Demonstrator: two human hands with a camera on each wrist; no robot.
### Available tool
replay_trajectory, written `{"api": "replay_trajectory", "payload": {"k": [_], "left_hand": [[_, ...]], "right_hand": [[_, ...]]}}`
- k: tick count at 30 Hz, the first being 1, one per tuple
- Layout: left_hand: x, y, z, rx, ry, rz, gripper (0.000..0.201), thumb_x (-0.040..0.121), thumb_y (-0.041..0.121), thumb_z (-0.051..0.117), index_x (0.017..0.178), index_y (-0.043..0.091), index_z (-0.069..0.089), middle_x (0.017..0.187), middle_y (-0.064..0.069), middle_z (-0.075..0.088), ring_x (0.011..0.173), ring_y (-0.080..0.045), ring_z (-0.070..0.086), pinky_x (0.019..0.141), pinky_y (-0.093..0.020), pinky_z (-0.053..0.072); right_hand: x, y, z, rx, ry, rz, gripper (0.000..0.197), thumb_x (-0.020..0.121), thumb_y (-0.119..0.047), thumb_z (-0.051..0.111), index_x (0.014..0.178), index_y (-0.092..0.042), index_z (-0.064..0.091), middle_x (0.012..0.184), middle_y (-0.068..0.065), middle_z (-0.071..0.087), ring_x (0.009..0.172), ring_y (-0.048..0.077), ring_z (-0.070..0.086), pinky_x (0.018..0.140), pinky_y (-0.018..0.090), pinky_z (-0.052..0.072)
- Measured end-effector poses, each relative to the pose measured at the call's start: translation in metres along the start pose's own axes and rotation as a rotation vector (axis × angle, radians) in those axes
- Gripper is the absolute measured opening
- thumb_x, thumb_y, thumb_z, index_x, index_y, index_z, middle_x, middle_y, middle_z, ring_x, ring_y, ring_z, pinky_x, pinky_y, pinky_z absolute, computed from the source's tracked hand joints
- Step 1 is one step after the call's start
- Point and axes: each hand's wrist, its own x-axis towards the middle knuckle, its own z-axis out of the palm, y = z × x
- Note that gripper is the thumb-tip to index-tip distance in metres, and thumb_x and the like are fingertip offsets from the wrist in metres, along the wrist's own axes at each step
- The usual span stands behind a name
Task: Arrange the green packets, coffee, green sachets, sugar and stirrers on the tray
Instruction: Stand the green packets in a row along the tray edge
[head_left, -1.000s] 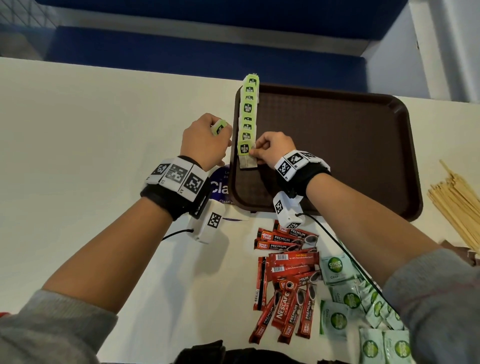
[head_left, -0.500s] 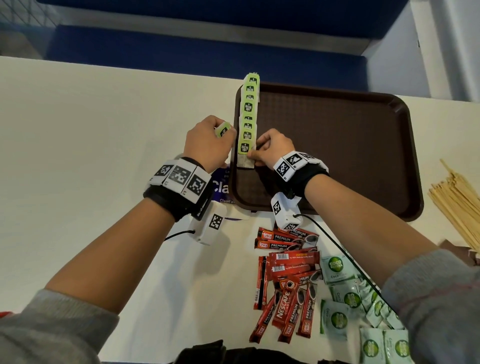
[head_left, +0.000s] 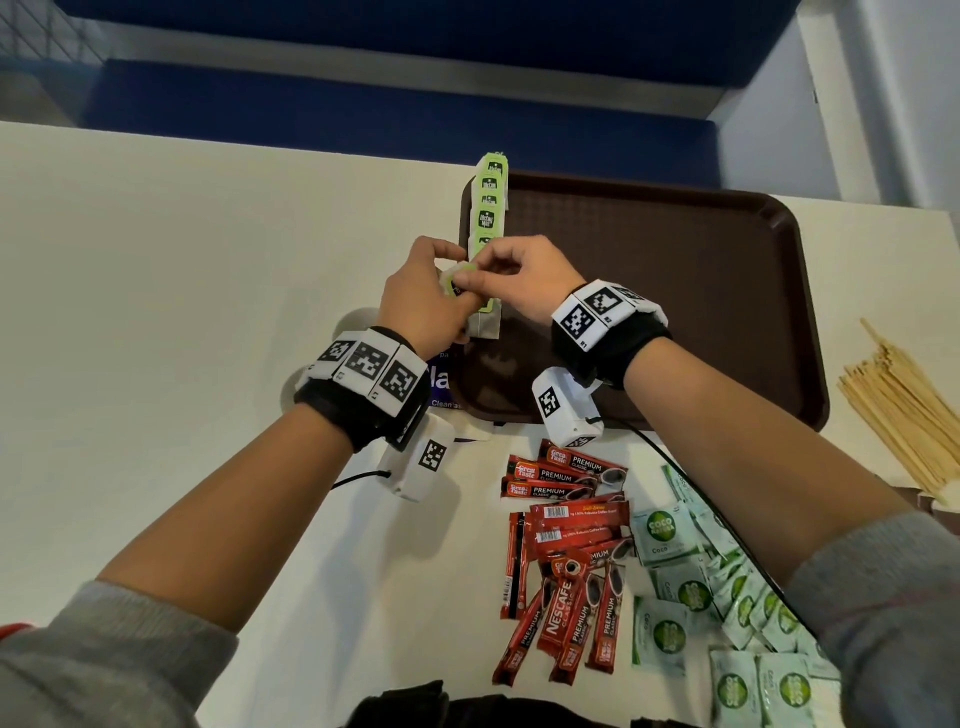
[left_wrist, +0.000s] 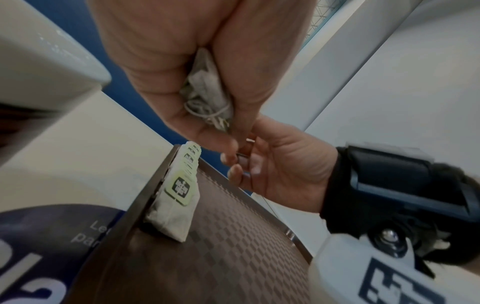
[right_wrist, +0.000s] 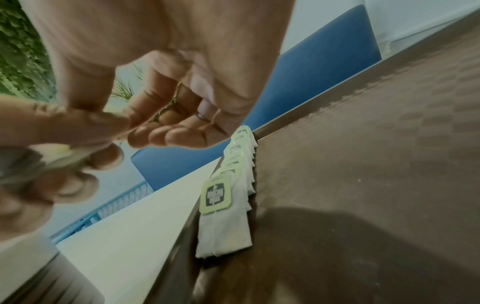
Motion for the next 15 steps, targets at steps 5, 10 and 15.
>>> {"api": "replay_trajectory", "payload": {"k": [5, 10, 15], "left_hand": [[-0.003, -0.001, 0.001, 0.038, -0.04, -0.012, 0.042, 0.085, 0.034, 0.068, 0.118, 0.02, 0.045, 0.087, 0.003, 0.055, 0.06, -0.011, 0.06, 0.038, -0.017, 0.049], [-0.003, -0.005, -0.003, 0.147, -0.023, 0.023, 0.025, 0.092, 0.038, 0.058, 0.106, 0.017, 0.058, 0.091, -0.003, 0.064, 0.06, -0.017, 0.064, 0.049, -0.029, 0.057], [-0.004, -0.007, -0.002, 0.083, -0.015, -0.02, 0.022, 0.092, 0.033, 0.06, 0.099, 0.012, 0.063, 0.073, 0.002, 0.059, 0.054, -0.013, 0.063, 0.043, -0.022, 0.054]], "right_hand": [[-0.002, -0.004, -0.005, 0.096, -0.015, 0.004, 0.011, 0.081, -0.016, 0.072, 0.078, -0.018, 0.061, 0.082, 0.016, 0.069, 0.07, 0.017, 0.064, 0.068, 0.031, 0.056], [-0.001, -0.002, -0.014, 0.067, 0.02, -0.011, 0.016, 0.077, -0.013, 0.075, 0.076, -0.024, 0.064, 0.073, -0.002, 0.067, 0.067, 0.006, 0.061, 0.067, 0.021, 0.052], [-0.005, -0.001, -0.013, 0.112, 0.03, -0.005, 0.012, 0.077, -0.013, 0.076, 0.082, -0.021, 0.069, 0.08, -0.002, 0.068, 0.069, 0.003, 0.061, 0.067, 0.016, 0.051]]}}
